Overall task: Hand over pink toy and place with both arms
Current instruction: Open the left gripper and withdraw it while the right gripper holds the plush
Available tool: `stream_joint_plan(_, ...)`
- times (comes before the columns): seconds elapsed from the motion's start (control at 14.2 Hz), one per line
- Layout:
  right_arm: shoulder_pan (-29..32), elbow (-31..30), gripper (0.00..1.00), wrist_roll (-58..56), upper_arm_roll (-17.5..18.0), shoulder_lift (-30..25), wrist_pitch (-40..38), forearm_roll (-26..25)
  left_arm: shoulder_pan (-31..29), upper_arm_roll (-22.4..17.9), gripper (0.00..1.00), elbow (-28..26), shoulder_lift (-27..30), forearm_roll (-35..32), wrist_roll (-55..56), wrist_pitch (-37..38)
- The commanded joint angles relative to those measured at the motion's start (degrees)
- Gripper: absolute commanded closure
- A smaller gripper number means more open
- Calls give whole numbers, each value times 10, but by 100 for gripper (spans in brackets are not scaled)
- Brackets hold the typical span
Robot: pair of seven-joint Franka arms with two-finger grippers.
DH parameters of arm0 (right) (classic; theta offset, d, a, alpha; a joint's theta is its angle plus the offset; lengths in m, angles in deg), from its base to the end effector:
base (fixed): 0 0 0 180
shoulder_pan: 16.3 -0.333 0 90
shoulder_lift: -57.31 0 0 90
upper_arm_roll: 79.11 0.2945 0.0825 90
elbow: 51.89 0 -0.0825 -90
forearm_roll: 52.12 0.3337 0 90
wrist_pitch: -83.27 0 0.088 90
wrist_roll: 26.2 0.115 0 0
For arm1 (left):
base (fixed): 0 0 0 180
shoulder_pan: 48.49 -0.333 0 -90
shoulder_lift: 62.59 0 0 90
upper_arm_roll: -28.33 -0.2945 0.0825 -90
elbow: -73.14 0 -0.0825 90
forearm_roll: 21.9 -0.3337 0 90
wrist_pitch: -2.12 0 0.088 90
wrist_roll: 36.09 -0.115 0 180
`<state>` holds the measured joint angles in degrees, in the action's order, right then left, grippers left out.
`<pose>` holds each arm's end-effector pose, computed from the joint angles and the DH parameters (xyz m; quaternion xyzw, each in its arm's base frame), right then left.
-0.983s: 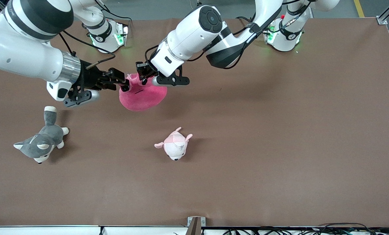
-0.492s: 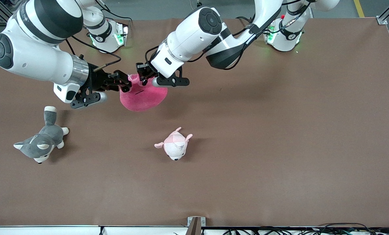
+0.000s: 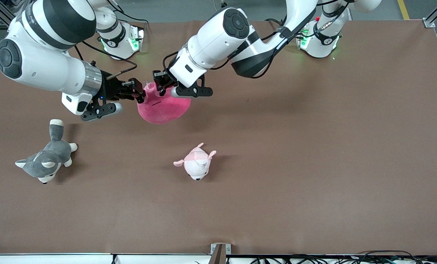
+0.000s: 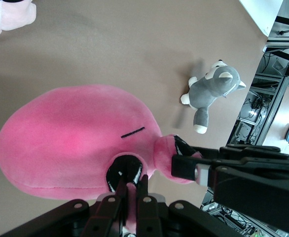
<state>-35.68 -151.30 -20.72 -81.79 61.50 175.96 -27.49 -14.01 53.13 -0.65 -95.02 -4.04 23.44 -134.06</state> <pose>0.4794 0.1927 0.5025 -0.9712 -0.0649 0.1314 0.1877 0.4195 -0.5594 0.4953 0.9233 0.1385 -0.0617 0.3530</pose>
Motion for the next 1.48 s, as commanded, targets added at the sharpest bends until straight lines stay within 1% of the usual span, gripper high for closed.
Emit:
stream_joint_plan(0.0,-6,0,94,9,-4,-1,-14,-6,6,-4,100,15,-4,1,-6,-2)
stream_joint_plan(0.14,-6,1,98,10,-4,-1,-22,-6,6,-4,100,15,-4,1,-6,-2)
stream_joint_plan(0.28,-5,2,99,9,-4,-1,-23,-6,6,-3,100,15,-4,2,-5,-2)
stream_joint_plan(0.35,-4,2,99,7,-4,-1,-29,-6,6,-3,87,15,-2,2,-4,-2)
stream_joint_plan(0.42,-3,2,99,5,-4,-1,-37,-5,5,-3,40,14,0,0,-5,-1)
stream_joint_plan(0.49,-3,4,99,7,-4,-1,-37,-5,6,-4,0,13,4,-7,-6,-1)
stream_joint_plan(0.63,0,8,99,6,-6,-1,-37,-5,4,0,0,9,18,-61,-3,1)
stream_joint_plan(0.77,16,15,99,1,-9,-1,-38,-6,-2,-2,0,5,39,-68,-3,33)
stream_joint_plan(0.98,56,23,99,-23,-9,15,-36,-8,-27,-3,0,4,90,-103,-12,144)
stream_joint_plan(1.05,70,29,99,-33,-9,25,-31,-12,-35,-3,0,4,111,-105,-26,188)
stream_joint_plan(1.12,82,41,99,-35,-9,42,-30,-13,-48,-3,0,2,128,-106,-47,229)
stream_joint_plan(1.26,109,82,99,-49,-9,92,-30,-13,-90,-3,0,-3,169,-106,-105,319)
stream_joint_plan(1.4,129,109,99,-74,-8,133,-30,-12,-135,-3,0,-21,214,-107,-159,379)
